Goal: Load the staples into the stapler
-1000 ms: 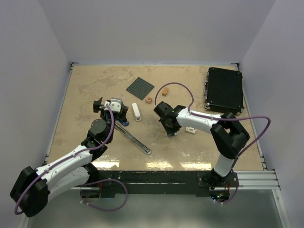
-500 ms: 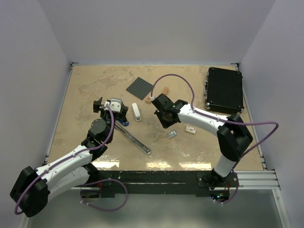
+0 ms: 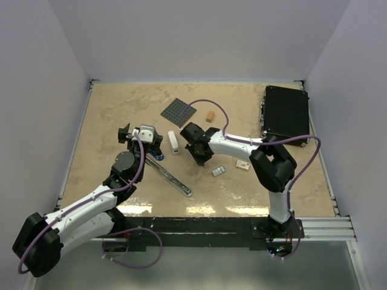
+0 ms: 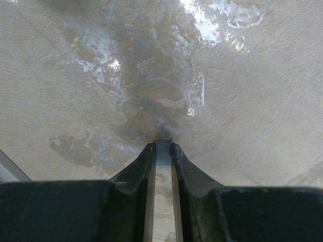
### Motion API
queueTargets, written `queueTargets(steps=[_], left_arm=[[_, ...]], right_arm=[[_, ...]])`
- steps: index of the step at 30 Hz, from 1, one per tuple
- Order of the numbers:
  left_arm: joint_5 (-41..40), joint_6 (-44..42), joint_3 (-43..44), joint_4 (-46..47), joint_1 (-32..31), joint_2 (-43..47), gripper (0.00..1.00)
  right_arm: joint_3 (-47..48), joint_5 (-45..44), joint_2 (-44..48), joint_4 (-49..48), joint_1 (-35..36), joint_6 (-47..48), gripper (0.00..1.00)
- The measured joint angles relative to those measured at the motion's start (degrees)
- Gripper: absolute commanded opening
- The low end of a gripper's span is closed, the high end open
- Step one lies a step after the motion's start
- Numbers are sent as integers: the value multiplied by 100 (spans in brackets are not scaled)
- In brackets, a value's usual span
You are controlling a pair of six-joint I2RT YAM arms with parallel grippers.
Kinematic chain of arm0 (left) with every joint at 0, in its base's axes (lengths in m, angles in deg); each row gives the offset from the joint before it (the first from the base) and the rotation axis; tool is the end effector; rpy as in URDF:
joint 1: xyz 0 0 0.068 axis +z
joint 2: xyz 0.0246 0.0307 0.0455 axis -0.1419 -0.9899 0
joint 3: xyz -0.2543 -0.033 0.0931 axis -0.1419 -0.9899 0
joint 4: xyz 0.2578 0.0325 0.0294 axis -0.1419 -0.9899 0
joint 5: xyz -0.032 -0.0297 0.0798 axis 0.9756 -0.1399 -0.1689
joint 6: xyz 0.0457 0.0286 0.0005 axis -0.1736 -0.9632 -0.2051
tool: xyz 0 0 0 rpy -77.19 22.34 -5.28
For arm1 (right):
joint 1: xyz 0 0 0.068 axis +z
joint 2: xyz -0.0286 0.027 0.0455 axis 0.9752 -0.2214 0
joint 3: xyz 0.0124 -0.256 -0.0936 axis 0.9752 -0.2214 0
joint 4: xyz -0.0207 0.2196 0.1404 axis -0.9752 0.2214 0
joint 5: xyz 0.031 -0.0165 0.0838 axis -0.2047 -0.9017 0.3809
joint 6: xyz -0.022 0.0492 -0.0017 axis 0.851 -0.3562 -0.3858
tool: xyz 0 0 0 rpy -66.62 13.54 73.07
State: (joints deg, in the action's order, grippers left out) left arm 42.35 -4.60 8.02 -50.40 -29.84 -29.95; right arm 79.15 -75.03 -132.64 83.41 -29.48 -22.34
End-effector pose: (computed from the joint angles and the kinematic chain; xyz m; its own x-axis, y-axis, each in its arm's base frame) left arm 0.1686 -0.1055 0.2655 0.1175 0.2185 -0.9687 0.0107 0.9752 0.2212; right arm 0.2697 0.2879 0.1716 -0.7649 -0.5204 -0.3796 -0.5347 0.8416 -0.0761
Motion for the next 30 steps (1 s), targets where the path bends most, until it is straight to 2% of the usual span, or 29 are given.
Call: queueTargets(steps=[5, 7, 23, 30], left_arm=[[-2, -2, 0, 0, 0, 15, 100], [-2, -2, 2, 0, 0, 31, 100], [2, -2, 2, -2, 0, 55, 100], [2, 0, 0, -2, 0, 70, 100]], right_arm=[[133, 26, -116, 162, 0, 7, 39], [205, 39, -186, 262, 0, 2, 41], [520, 345, -431, 575, -186, -208, 38], [525, 437, -442, 595, -221, -251, 32]])
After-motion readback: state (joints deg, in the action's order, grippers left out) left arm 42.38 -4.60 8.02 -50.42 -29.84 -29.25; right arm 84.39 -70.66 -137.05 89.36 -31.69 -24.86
